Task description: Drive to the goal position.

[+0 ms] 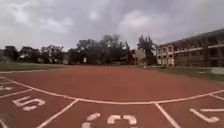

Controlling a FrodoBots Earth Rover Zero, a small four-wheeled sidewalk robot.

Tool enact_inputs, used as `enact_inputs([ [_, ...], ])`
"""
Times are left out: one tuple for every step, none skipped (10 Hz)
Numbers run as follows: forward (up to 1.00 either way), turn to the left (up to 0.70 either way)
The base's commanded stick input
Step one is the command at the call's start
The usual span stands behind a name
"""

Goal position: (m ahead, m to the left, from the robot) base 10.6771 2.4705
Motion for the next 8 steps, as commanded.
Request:
enact_inputs([
  [0.45,0.0],
  [0.45,0.0],
  [0.45,0.0],
  [0.45,0.0],
  [0.45,0.0],
  [0.45,0.0],
  [0.45,0.0],
  [0.45,0.0],
])
